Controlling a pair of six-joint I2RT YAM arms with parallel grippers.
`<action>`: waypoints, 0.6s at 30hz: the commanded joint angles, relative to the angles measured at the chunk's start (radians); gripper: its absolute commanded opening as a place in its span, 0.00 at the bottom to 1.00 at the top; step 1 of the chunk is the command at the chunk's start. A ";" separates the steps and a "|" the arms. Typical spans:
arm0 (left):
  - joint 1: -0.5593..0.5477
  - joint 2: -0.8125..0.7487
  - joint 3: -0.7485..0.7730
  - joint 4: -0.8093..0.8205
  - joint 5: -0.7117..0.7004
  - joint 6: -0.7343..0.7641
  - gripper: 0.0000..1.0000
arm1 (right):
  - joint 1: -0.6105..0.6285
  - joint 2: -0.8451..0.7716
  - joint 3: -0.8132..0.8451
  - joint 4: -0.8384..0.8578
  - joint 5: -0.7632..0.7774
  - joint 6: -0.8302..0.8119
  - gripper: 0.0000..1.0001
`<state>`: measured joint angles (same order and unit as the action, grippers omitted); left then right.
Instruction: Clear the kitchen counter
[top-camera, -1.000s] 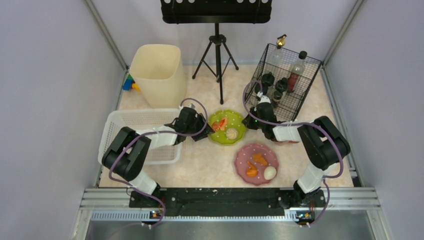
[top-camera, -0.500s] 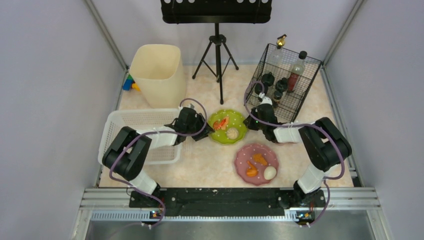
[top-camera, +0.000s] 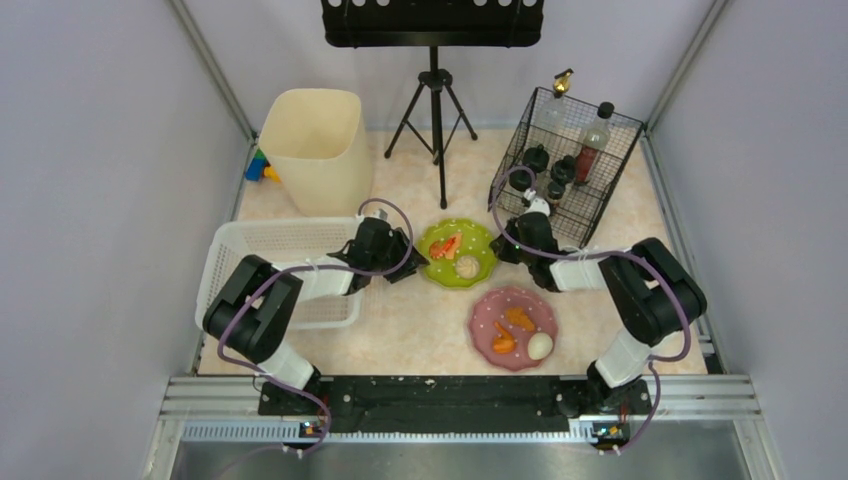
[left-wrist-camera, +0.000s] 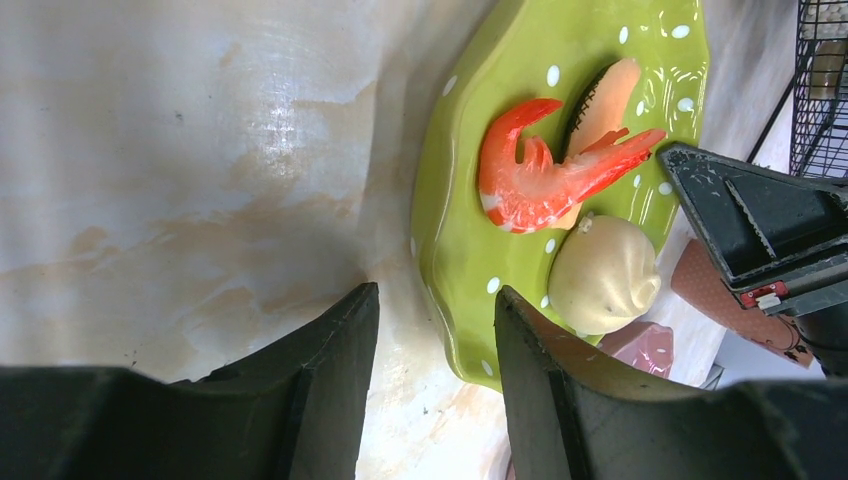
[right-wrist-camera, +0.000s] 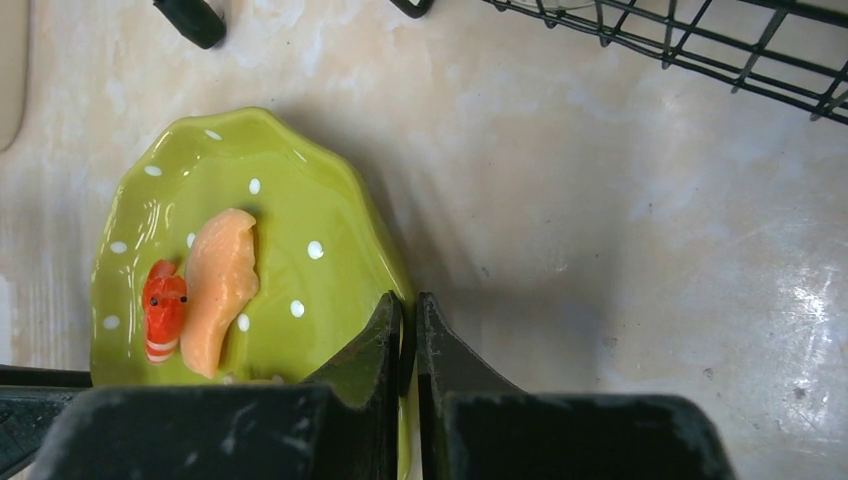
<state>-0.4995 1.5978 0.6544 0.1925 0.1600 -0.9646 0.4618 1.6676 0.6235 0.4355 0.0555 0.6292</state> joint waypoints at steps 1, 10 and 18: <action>0.014 0.042 -0.052 -0.129 -0.079 0.017 0.53 | 0.006 0.113 -0.065 -0.111 -0.043 0.004 0.00; 0.044 0.068 -0.056 -0.113 -0.070 0.014 0.54 | 0.024 0.184 -0.055 -0.019 -0.140 0.008 0.00; 0.062 0.078 -0.071 -0.107 -0.060 0.017 0.53 | 0.025 0.184 -0.070 0.074 -0.274 0.049 0.00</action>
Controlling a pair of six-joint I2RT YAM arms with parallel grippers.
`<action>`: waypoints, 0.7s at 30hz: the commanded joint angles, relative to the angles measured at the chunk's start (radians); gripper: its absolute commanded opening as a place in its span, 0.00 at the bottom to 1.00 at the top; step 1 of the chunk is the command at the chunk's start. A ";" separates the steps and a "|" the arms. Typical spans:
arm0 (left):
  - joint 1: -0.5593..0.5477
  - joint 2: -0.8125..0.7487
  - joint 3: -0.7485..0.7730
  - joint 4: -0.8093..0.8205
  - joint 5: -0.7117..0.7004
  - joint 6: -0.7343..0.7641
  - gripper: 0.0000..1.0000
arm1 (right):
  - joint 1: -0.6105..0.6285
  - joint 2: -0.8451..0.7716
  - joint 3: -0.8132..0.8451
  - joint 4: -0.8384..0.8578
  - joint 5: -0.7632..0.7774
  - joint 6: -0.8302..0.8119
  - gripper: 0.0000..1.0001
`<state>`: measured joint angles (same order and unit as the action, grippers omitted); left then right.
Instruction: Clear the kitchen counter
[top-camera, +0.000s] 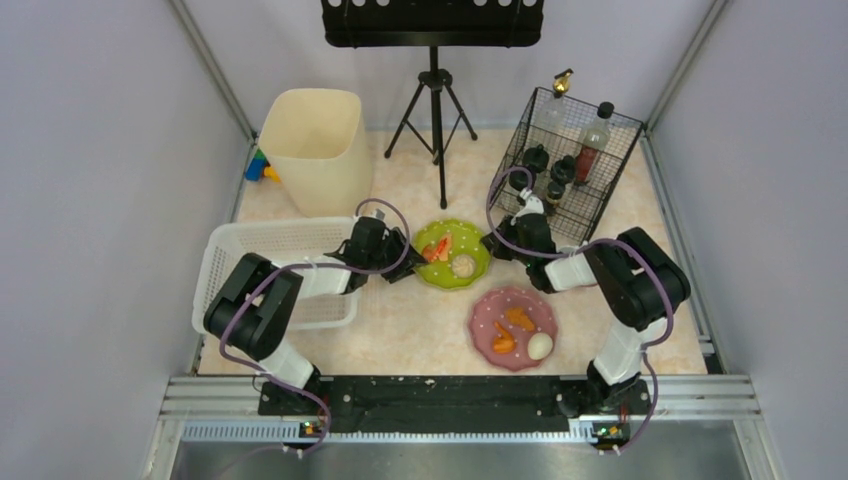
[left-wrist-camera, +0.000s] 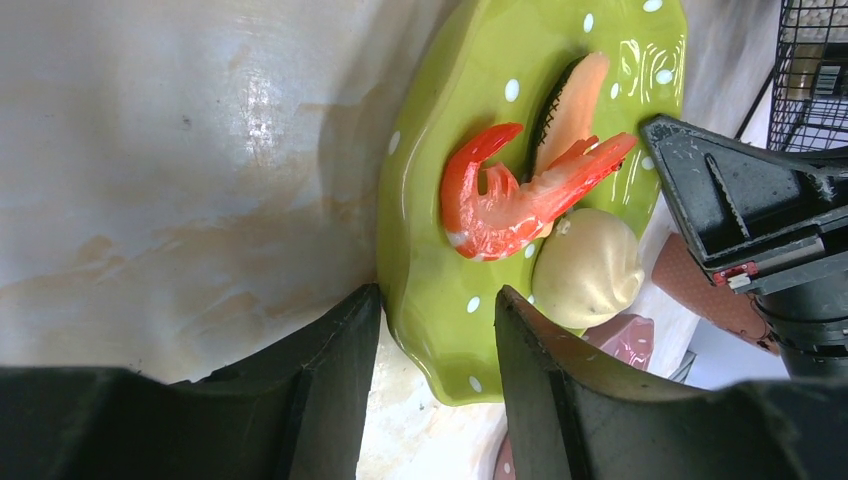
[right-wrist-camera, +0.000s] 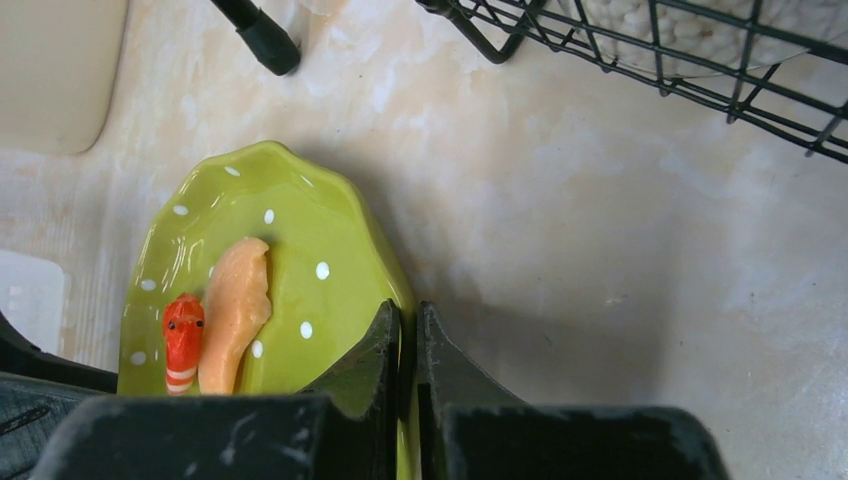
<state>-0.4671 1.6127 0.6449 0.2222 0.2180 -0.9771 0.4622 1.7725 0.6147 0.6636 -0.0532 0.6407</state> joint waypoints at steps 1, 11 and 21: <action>0.031 0.062 -0.066 -0.138 -0.118 0.031 0.53 | 0.024 0.081 -0.063 -0.140 -0.182 0.045 0.00; 0.033 0.055 -0.091 -0.147 -0.122 0.029 0.53 | 0.023 0.079 -0.091 -0.029 -0.267 0.147 0.00; 0.033 0.076 -0.082 -0.144 -0.129 0.023 0.53 | 0.024 0.099 -0.117 0.040 -0.303 0.187 0.00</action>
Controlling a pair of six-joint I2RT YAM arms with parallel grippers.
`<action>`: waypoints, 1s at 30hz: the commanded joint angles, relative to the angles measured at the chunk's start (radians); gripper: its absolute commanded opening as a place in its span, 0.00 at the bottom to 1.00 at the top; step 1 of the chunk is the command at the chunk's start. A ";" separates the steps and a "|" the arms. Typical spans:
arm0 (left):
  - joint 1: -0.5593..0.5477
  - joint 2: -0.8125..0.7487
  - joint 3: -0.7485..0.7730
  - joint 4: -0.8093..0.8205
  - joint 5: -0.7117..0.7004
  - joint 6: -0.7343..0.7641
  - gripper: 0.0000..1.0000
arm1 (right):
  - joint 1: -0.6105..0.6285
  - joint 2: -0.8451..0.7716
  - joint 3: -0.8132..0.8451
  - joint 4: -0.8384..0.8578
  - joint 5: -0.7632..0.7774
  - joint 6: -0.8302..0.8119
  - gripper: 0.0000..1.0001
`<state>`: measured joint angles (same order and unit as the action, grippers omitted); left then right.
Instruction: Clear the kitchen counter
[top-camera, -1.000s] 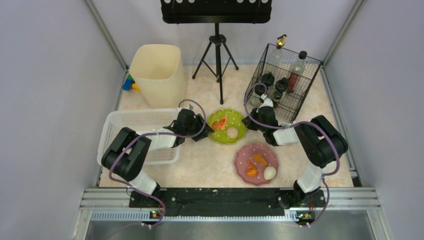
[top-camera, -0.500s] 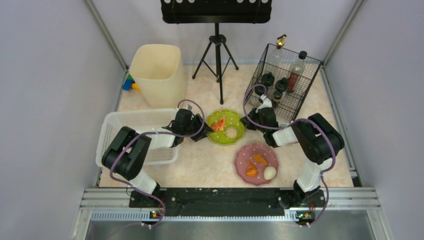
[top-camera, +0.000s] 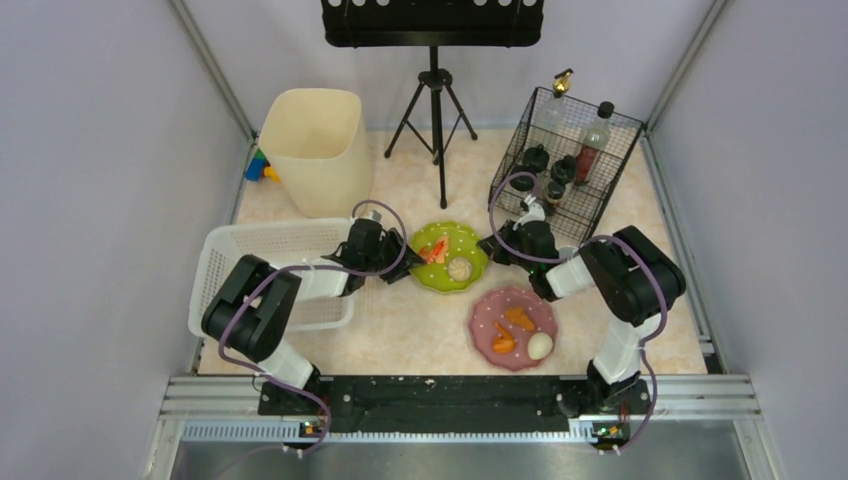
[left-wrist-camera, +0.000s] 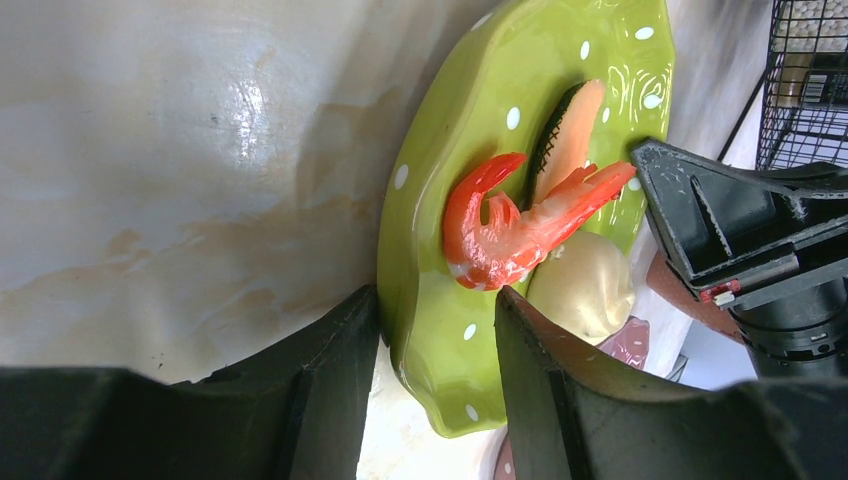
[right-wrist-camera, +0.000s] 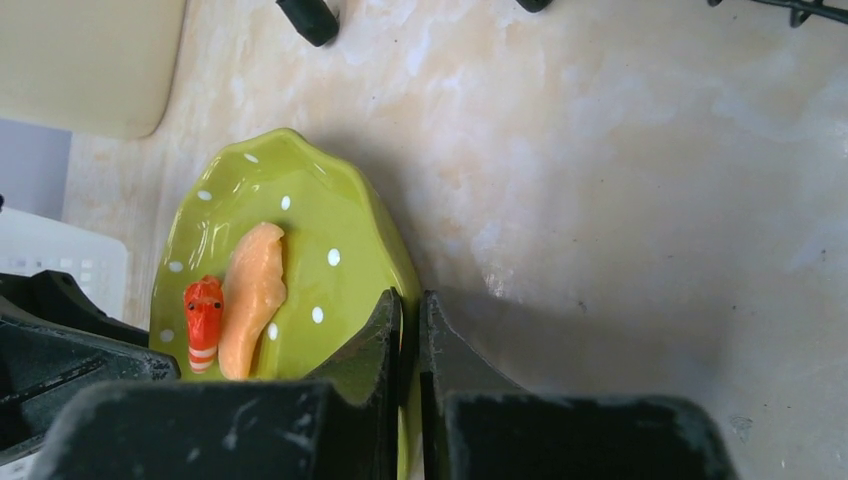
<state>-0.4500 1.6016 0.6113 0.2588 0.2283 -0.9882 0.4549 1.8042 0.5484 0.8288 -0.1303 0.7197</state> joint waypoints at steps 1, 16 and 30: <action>0.017 0.094 -0.046 -0.174 -0.134 0.033 0.53 | 0.030 0.070 -0.051 -0.120 -0.227 0.110 0.00; 0.007 0.155 -0.025 -0.038 -0.023 -0.019 0.45 | 0.034 0.078 -0.061 -0.083 -0.257 0.111 0.00; -0.023 0.082 0.039 -0.041 0.003 -0.026 0.47 | 0.080 0.043 -0.028 -0.097 -0.271 0.113 0.00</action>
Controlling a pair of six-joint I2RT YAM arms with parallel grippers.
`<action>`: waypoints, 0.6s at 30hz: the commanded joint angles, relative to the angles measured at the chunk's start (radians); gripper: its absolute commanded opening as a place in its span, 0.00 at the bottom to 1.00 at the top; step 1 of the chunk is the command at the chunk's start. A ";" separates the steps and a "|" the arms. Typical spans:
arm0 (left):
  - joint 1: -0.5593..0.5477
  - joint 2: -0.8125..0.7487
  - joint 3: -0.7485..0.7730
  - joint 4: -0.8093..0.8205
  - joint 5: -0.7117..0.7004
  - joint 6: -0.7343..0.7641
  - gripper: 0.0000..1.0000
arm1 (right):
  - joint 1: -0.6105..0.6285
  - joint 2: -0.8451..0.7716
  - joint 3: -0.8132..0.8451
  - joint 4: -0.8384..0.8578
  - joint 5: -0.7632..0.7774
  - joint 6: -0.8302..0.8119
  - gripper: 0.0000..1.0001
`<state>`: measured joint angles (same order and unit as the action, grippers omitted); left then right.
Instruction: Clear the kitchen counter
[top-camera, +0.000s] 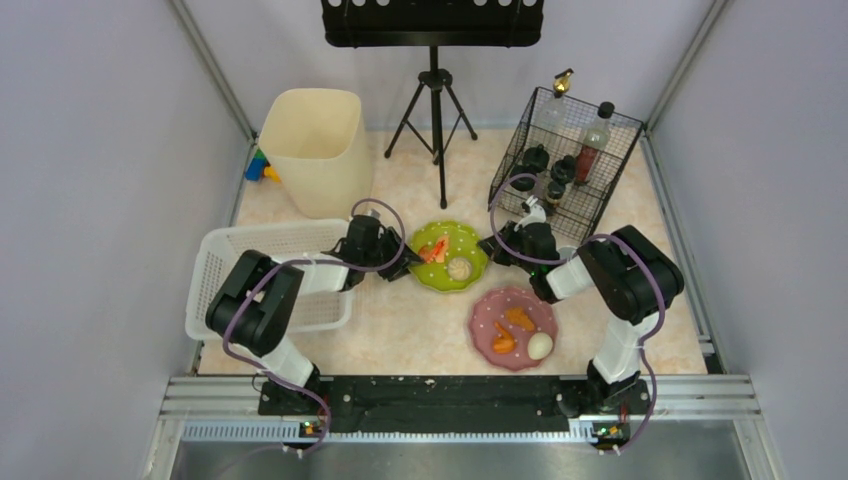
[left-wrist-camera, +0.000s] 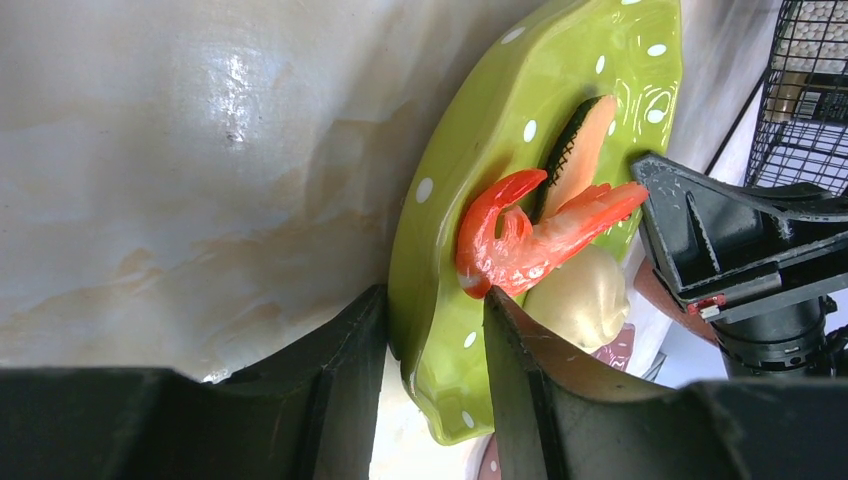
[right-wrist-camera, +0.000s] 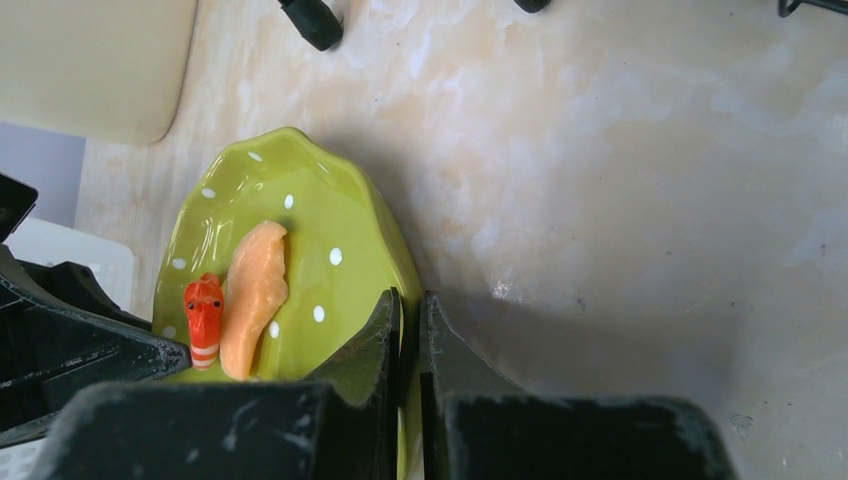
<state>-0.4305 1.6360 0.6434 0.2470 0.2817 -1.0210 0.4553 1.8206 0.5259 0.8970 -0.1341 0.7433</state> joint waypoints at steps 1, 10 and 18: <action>-0.044 0.047 0.007 -0.019 -0.046 0.004 0.46 | 0.083 0.028 -0.001 -0.165 -0.268 0.091 0.00; -0.063 0.023 0.012 0.063 0.017 -0.008 0.33 | 0.108 0.046 0.015 -0.162 -0.266 0.092 0.00; -0.066 -0.009 0.016 0.066 0.025 -0.004 0.23 | 0.108 0.046 0.013 -0.154 -0.272 0.094 0.00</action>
<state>-0.4404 1.6268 0.6441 0.2226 0.2604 -1.0180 0.4625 1.8206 0.5331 0.8864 -0.1181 0.7498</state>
